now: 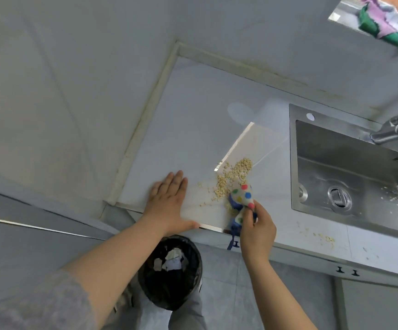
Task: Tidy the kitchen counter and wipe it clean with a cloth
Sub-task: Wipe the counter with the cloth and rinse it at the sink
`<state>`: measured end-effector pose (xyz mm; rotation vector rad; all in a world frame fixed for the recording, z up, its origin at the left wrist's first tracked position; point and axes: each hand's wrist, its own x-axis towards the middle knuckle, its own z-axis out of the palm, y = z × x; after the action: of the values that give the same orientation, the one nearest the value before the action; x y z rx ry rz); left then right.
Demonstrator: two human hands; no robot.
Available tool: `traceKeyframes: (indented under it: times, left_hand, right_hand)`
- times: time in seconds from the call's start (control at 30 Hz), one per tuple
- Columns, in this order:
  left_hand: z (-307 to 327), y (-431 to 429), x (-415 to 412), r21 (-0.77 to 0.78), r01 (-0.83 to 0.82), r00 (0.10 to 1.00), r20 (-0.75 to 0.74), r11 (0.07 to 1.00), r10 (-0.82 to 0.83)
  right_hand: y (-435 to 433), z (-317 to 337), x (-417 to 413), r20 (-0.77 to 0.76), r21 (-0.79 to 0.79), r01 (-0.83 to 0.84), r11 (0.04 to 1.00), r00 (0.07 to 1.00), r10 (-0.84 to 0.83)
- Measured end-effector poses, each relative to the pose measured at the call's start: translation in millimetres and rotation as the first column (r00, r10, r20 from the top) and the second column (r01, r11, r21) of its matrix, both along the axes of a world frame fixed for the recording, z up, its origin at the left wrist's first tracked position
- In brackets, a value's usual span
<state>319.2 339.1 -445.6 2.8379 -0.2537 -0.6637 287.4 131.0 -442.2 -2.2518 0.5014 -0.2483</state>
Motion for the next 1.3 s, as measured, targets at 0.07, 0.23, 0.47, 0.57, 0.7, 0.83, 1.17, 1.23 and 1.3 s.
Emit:
traceKeyframes:
  times: [0.07,0.23,0.47,0.57,0.7,0.83,1.17,1.23,1.3]
  left_hand:
    - [1.8,-0.8,1.5,0.007,-0.008,1.0,-0.011,1.0,0.008]
    - [6.1,-10.4,5.6,0.038,-0.064,0.997,-0.035,0.997,0.066]
    - [8.2,-19.3,6.3,0.079,-0.115,0.992,-0.037,0.99,0.118]
    - [7.5,-26.9,6.4,0.096,-0.135,0.989,-0.053,0.986,0.14]
    - [6.2,-31.0,5.4,0.101,-0.161,0.985,-0.045,0.982,0.166]
    - [4.1,-30.6,5.1,0.082,-0.182,0.982,-0.034,0.98,0.185]
    - [4.1,-29.6,4.9,0.081,-0.189,0.981,-0.018,0.979,0.191]
    - [3.7,-28.4,5.4,0.081,-0.183,0.983,-0.014,0.98,0.185]
    - [3.6,-27.2,5.4,0.082,-0.177,0.984,-0.013,0.981,0.178]
  right_hand:
    - [-7.4,5.1,2.7,0.022,0.043,0.018,0.999,1.0,-0.019]
    - [-29.5,18.8,26.8,0.074,0.008,-0.076,0.997,0.994,0.075]
    - [-51.0,15.2,91.9,0.094,-0.076,-0.234,0.969,0.966,0.24]
    - [-55.7,13.6,124.2,0.073,-0.126,-0.266,0.956,0.958,0.276]
    - [-56.5,11.1,158.3,0.032,-0.168,-0.301,0.939,0.95,0.311]
    - [-49.4,0.0,165.6,-0.079,-0.098,-0.416,0.904,0.909,0.41]
    - [-43.3,-7.4,80.4,-0.088,-0.03,-0.611,0.791,0.79,0.607]
    - [-45.4,-5.7,69.6,-0.126,-0.014,-0.644,0.765,0.76,0.637]
    - [-46.2,2.3,67.8,-0.127,-0.019,-0.638,0.77,0.765,0.631]
